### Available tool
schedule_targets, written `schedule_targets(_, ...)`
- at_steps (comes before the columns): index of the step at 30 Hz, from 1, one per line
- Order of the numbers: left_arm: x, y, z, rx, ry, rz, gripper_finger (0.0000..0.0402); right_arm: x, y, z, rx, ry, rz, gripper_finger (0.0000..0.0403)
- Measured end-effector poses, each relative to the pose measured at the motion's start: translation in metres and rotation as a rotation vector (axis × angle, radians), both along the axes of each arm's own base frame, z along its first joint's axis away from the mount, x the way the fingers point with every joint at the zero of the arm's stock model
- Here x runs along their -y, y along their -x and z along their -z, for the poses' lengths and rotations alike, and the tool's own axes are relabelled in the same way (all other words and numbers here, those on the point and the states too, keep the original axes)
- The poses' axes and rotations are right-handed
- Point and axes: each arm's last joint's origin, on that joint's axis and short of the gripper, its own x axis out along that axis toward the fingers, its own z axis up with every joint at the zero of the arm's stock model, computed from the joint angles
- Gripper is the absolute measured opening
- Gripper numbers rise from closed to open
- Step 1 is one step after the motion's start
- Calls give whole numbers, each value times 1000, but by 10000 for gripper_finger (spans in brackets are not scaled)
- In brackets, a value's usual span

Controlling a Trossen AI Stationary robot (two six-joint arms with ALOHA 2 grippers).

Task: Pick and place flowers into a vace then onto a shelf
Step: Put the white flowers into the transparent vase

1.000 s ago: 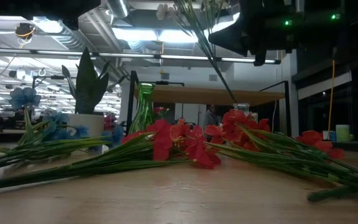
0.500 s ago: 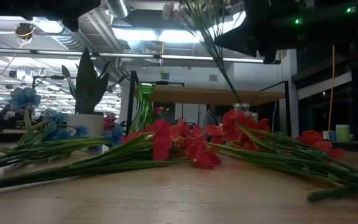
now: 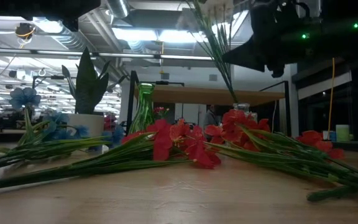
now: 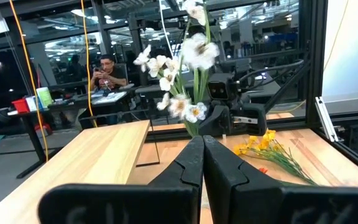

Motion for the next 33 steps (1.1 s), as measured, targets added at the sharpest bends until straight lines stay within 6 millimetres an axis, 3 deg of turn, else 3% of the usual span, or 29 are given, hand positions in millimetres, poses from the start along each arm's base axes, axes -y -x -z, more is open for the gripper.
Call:
schedule_targets(13,0,0,0,0,0,0,6,-14,8,3,-16,7,-61,48)
schedule_targets(26,0,0,0,0,0,0,6,-23,14,-8,-13,44,-98,130)
schedule_targets(33,0,0,0,0,0,0,6,-32,23,-8,-59,25,-61,142)
